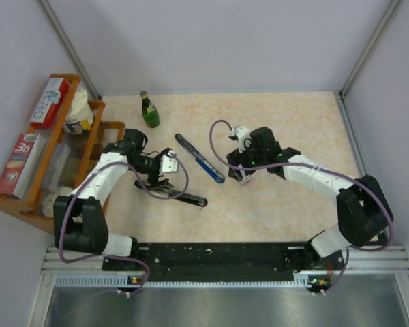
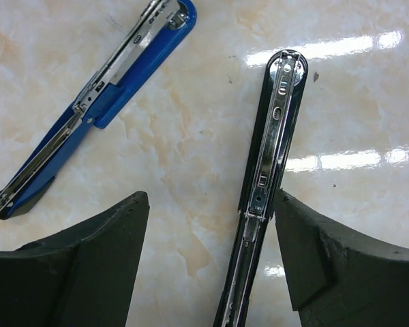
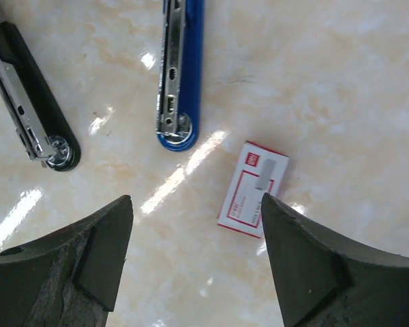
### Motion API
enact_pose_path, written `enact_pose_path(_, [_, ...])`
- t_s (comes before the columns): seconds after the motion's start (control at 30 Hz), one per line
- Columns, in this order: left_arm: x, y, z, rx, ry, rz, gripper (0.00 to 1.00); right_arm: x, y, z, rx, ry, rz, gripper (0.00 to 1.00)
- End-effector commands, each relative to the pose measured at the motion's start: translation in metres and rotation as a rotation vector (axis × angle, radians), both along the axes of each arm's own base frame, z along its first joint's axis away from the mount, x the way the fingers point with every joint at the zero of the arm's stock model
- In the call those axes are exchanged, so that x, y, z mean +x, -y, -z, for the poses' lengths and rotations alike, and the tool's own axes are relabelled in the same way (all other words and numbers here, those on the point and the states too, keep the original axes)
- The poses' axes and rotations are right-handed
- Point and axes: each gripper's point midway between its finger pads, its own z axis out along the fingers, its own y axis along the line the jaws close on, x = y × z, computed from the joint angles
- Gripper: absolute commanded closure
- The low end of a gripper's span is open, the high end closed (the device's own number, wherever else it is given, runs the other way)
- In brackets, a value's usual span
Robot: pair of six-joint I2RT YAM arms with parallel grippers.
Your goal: Load the staples into the stapler
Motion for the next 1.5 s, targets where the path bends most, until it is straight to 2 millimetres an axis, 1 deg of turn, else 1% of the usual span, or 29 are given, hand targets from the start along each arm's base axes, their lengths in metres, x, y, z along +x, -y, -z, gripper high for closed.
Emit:
enact_pose_path(0.0, [0.0,0.004,0.02,0.08,0.036,0.059,0.21,0.004,0.012,-0.034,0.052,0.064,-0.037,0.25])
enact_pose_path(0.1, [0.003,0.01,0.035,0.15,0.056,0.076,0.22,0.002,0.021,-0.033,0.029,0.083,-0.042,0.25])
enact_pose_path(0.2, [0.002,0.019,0.048,0.21,0.051,0.105,0.22,0.001,0.027,-0.029,0.019,0.08,-0.031,0.25])
enact_pose_path(0.3, [-0.001,0.025,0.062,0.267,0.048,0.133,0.22,0.007,0.034,-0.026,0.019,0.071,0.001,0.25])
enact_pose_path(0.37, [-0.004,0.029,0.068,0.296,0.052,0.153,0.22,0.012,0.038,-0.026,0.022,0.073,0.018,0.25])
enact_pose_path(0.53, [-0.001,0.029,0.08,0.36,0.075,0.155,0.25,0.016,0.048,-0.024,0.043,0.05,0.047,0.25])
enact_pose_path(0.67, [0.004,0.028,0.087,0.404,0.074,0.14,0.31,0.016,0.05,-0.023,0.049,0.046,0.048,0.25])
enact_pose_path(0.8, [0.008,0.023,0.096,0.469,0.097,0.15,0.36,0.015,0.049,-0.024,0.059,0.046,0.039,0.25])
enact_pose_path(0.97, [0.006,0.018,0.104,0.513,0.115,0.189,0.47,0.014,0.049,-0.019,0.049,0.04,0.036,0.26])
enact_pose_path(1.07, [0.006,0.017,0.107,0.53,0.127,0.204,0.56,0.015,0.049,-0.014,0.047,0.023,0.041,0.26])
enact_pose_path(1.1, [0.008,0.016,0.107,0.533,0.134,0.205,0.58,0.014,0.049,-0.013,0.046,0.018,0.039,0.27])
enact_pose_path(1.23, [0.015,0.012,0.108,0.568,0.185,0.225,0.59,0.014,0.048,-0.007,0.042,0.002,0.038,0.27])
enact_pose_path(1.27, [0.017,0.011,0.108,0.581,0.203,0.239,0.6,0.015,0.048,-0.007,0.042,0.0,0.039,0.27])
enact_pose_path(1.33, [0.022,0.007,0.11,0.615,0.237,0.261,0.67,0.014,0.048,-0.005,0.04,-0.004,0.037,0.27])
enact_pose_path(1.47, [0.028,-0.001,0.111,0.669,0.29,0.309,0.69,0.014,0.048,-0.004,0.037,-0.006,0.039,0.27])
